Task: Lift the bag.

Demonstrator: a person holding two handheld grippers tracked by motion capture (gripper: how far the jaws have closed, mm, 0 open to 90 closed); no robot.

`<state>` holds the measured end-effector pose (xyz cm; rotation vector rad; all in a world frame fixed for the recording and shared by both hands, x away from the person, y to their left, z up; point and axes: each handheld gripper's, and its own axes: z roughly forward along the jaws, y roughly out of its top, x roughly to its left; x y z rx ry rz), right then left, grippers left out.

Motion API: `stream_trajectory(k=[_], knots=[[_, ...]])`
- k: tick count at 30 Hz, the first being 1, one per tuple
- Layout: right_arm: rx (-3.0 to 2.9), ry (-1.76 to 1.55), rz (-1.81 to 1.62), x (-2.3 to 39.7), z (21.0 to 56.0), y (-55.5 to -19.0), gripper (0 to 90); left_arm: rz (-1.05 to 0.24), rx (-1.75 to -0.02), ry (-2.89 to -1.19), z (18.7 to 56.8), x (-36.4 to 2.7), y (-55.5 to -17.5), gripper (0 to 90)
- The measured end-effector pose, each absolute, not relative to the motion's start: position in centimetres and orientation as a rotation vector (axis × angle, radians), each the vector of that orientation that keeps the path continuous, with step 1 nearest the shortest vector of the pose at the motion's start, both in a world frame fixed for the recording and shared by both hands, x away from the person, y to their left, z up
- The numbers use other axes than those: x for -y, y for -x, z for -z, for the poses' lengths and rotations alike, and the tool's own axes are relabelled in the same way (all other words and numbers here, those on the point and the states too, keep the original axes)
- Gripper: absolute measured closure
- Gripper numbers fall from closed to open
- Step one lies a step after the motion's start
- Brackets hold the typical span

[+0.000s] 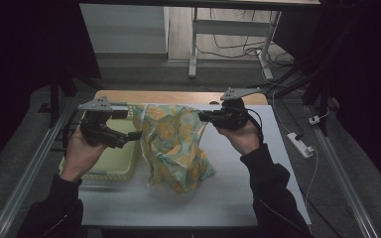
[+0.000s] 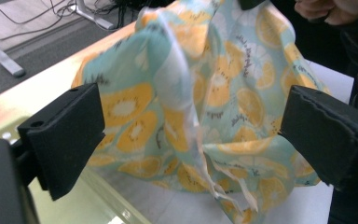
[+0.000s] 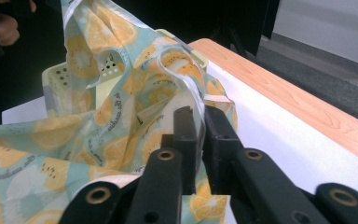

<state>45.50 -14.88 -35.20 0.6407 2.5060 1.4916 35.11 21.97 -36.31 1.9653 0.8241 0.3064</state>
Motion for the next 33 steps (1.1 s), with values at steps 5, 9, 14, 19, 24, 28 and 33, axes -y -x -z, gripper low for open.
stream_trajectory(k=[5, 9, 14, 19, 24, 28, 33], knots=[[-2.503, -0.654, -1.5, 15.1, 35.6, -45.2, 74.2, -0.282, -0.831, -1.978, 37.8, -21.9, -34.9, 3.6], [-2.505, -0.662, -1.505, 15.3, 35.8, -44.9, 66.9, -0.259, -0.839, -1.984, 38.9, -21.7, -34.8, 2.1], [-2.498, -0.672, -1.525, 15.6, 36.0, -44.4, 56.7, -0.243, -0.852, -1.988, 39.8, -21.9, -34.3, 0.1], [-2.484, -0.691, -1.551, 16.5, 36.2, -43.7, 47.0, -0.24, -0.875, -1.984, 40.5, -22.4, -33.2, 0.0], [-2.485, -0.7, -1.545, 17.4, 36.9, -42.9, 39.2, -0.249, -0.904, -1.975, 41.5, -23.1, -31.9, 0.0], [-2.487, -0.713, -1.532, 18.2, 37.8, -42.2, 32.0, -0.25, -0.939, -1.961, 42.6, -23.8, -30.8, 0.0], [-2.477, -0.74, -1.503, 19.0, 39.1, -41.1, 22.1, -0.244, -0.969, -1.946, 43.9, -24.5, -29.3, 0.0]])
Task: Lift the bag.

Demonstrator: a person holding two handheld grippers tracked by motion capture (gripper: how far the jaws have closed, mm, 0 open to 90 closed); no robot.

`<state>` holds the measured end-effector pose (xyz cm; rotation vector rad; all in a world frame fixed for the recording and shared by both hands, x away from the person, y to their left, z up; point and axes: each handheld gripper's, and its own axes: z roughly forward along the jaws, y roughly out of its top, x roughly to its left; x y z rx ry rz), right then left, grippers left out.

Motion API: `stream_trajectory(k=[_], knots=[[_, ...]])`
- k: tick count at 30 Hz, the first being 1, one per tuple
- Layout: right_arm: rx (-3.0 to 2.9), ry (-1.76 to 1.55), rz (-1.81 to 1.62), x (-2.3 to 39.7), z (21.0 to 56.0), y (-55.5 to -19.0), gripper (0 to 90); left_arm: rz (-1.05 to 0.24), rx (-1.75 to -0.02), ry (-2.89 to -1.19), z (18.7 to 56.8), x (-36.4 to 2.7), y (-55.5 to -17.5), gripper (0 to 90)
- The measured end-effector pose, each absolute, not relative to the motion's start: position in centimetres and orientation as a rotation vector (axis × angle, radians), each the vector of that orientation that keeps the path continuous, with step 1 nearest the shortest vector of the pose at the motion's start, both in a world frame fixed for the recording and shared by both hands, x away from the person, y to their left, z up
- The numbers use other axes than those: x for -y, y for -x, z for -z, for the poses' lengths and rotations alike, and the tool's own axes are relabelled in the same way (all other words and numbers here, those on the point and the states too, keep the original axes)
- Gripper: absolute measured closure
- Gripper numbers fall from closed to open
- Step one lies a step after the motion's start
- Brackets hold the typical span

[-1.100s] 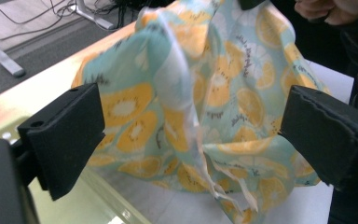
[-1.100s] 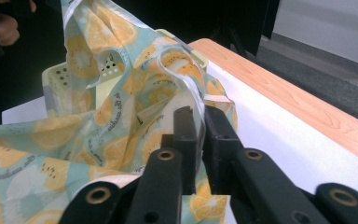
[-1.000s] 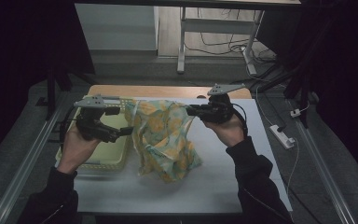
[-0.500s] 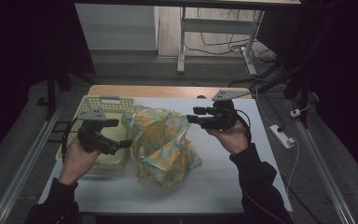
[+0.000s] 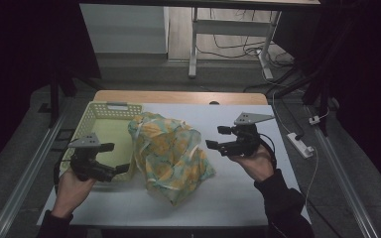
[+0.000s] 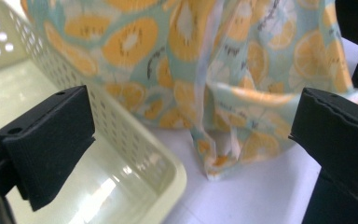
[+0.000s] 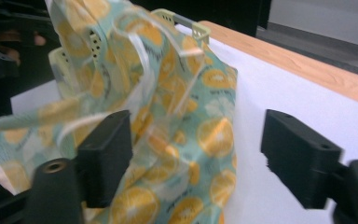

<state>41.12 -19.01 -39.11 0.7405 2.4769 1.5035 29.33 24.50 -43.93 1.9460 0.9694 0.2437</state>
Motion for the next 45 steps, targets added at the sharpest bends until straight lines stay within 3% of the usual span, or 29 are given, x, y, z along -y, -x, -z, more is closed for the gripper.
stream_trajectory(k=[9, 27, 45], knots=[[-2.428, -0.805, -1.384, 20.9, 41.6, -38.3, 4.4, -0.233, -1.007, -1.922, 46.2, -25.0, -26.2, 0.0], [-2.326, -1.002, -1.306, 28.4, 46.5, -33.2, 0.0, -0.321, -1.136, -1.893, 49.4, -26.8, -21.4, 0.0], [-2.358, -1.107, -1.119, 30.9, 49.8, -31.2, 0.0, -0.322, -1.271, -1.95, 52.0, -27.9, -20.3, 0.0]])
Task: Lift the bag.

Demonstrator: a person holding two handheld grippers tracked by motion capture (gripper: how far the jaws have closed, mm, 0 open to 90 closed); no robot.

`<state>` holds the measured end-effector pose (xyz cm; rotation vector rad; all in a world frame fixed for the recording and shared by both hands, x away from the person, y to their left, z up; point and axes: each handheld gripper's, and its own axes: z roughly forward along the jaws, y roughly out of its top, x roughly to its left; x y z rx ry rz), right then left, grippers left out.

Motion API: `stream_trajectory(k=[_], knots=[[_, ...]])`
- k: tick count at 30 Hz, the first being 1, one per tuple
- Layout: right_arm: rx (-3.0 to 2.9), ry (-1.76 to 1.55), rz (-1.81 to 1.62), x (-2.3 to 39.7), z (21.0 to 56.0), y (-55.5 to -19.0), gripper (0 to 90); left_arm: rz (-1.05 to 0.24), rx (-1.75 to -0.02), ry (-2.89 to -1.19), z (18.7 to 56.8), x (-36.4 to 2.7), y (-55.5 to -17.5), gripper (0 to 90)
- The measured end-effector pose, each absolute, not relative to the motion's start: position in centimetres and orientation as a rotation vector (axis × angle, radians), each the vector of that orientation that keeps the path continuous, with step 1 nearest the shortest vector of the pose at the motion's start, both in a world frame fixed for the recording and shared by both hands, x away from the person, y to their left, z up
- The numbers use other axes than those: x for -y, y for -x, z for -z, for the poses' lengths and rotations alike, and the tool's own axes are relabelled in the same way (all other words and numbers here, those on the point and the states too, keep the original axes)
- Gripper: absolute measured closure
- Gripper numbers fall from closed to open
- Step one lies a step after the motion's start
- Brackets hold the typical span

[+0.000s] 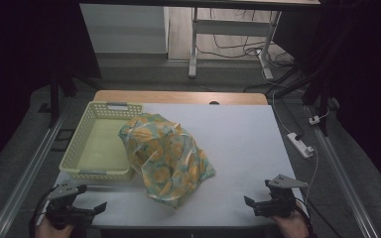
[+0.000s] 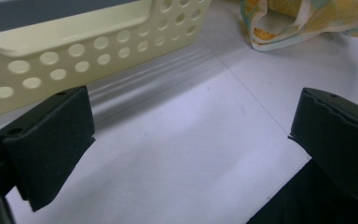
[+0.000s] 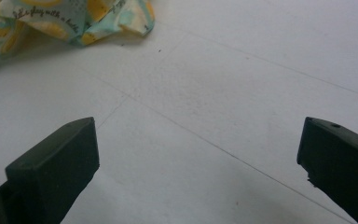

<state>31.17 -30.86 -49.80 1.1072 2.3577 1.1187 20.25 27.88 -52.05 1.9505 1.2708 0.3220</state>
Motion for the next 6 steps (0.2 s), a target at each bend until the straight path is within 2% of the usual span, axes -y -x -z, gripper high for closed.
stream_trajectory(k=[6], knots=[[-2.364, -1.119, -1.097, 30.82, 49.91, -31.23, 0.0, -0.325, -1.283, -1.984, 52.07, -27.5, -20.49, 0.0]])
